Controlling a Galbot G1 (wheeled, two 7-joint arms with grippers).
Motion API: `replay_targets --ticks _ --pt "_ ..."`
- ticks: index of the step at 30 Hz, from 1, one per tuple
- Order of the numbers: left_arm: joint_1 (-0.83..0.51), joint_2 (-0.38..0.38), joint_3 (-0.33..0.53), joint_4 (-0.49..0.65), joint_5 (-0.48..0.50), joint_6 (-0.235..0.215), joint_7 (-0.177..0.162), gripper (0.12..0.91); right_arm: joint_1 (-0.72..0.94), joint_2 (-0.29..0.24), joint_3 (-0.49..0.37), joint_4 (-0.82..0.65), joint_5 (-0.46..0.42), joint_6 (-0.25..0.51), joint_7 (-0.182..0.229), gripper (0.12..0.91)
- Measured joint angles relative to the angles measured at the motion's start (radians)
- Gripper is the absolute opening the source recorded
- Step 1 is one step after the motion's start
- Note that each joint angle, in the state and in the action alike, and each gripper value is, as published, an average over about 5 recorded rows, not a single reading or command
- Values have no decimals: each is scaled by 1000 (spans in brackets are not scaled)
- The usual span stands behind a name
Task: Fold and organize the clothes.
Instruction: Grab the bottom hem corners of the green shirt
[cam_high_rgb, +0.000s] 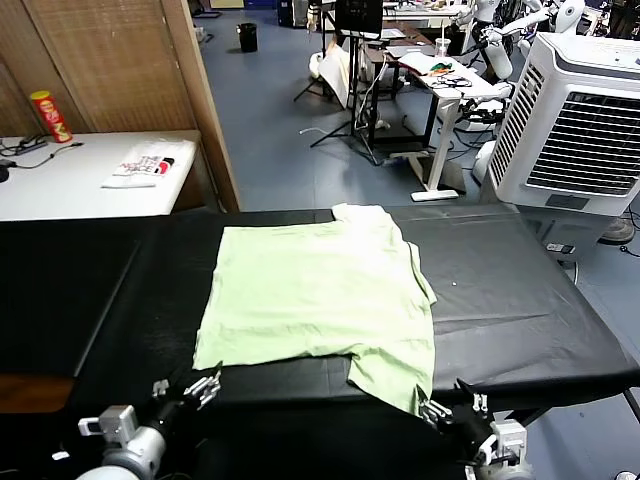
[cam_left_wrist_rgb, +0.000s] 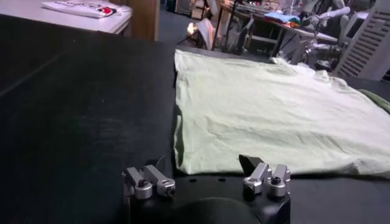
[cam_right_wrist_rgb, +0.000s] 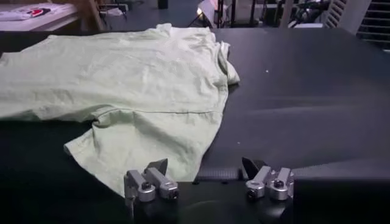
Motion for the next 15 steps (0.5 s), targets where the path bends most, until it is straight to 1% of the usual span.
replay_targets --ticks 2,3,5,6,7,8,11,12,13,14,15 --pt "-3 -1 0 3 -4 -2 -1 798 0 3 -5 -5 -9 4 0 782" --pt "-5 -1 1 7 -8 -4 -3 798 0 5 -9 -9 -17 6 0 758" --pt "-9 -4 2 14 -13 -8 -7 796 0 10 -19 -17 -29 11 1 678" --pt "-11 -5 3 17 -15 -9 -8 782 -1 13 -23 -20 -32 11 1 630" --pt "-12 -6 4 21 -16 -10 -9 768 -2 14 -27 -22 -34 12 2 564" --pt "-13 -7 5 24 -16 -11 -10 737 -3 16 -29 -23 -35 11 3 515" --pt "-12 -10 8 31 -17 -13 -10 594 -6 20 -32 -25 -36 9 8 350" --pt "-12 -11 9 33 -18 -14 -11 527 -7 21 -32 -25 -36 9 11 300" --pt "-11 -12 10 35 -20 -14 -12 476 -8 23 -32 -24 -36 8 14 237" --pt "-10 -13 11 36 -23 -15 -14 426 -9 24 -32 -23 -35 7 17 191" --pt "-10 -14 12 37 -27 -16 -16 359 -11 25 -31 -22 -34 6 21 163"
